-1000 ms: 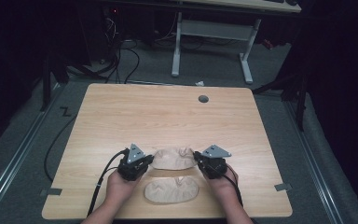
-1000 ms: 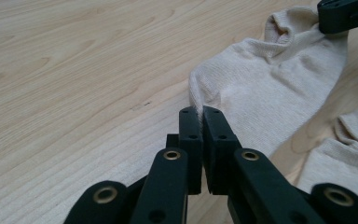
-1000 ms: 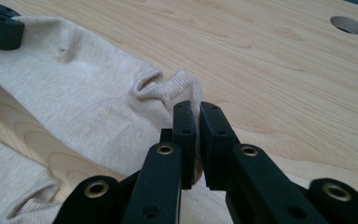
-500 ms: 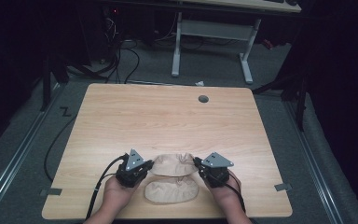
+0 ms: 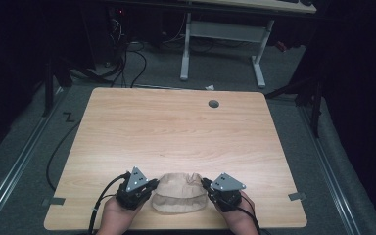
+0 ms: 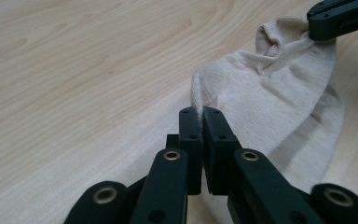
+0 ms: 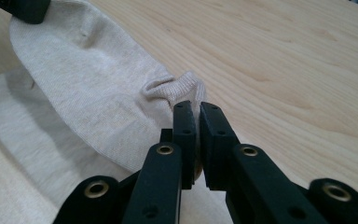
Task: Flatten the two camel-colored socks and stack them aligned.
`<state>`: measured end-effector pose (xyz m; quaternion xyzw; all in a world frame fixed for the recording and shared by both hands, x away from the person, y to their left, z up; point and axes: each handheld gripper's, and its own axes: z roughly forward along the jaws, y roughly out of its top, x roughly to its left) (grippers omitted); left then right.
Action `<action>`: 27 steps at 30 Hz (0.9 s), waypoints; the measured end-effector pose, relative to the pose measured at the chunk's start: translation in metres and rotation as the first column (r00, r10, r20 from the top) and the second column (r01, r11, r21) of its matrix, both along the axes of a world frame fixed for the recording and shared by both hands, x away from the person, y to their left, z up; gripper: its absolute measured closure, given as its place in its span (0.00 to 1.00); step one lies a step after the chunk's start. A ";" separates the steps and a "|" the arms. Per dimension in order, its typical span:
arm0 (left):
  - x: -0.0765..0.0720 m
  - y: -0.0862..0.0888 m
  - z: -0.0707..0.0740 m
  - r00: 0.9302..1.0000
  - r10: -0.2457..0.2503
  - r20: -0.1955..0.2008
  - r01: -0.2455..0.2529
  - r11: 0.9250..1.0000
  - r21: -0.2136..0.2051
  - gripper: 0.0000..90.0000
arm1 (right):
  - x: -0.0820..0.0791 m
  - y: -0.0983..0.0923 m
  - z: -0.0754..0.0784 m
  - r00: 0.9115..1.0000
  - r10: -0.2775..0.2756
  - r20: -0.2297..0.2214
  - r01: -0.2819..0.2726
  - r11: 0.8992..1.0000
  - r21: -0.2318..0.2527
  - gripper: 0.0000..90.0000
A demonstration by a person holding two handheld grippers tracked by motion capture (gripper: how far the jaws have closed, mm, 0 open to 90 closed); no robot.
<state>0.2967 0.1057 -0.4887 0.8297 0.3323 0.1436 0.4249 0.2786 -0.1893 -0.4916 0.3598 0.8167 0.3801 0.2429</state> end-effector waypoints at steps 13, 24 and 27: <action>-0.026 0.006 -0.008 0.999 -0.025 -0.044 0.026 0.999 0.035 0.96 | -0.019 -0.001 -0.008 0.999 0.029 -0.038 -0.029 1.000 -0.010 0.95; -0.026 0.000 -0.019 0.999 -0.025 -0.047 0.029 0.995 0.097 0.96 | -0.019 -0.001 -0.018 0.996 0.046 -0.076 -0.049 0.998 -0.047 0.95; -0.026 -0.001 -0.021 0.999 -0.023 -0.048 0.028 0.994 0.105 0.96 | -0.019 0.001 -0.019 0.995 0.050 -0.083 -0.055 0.997 -0.052 0.95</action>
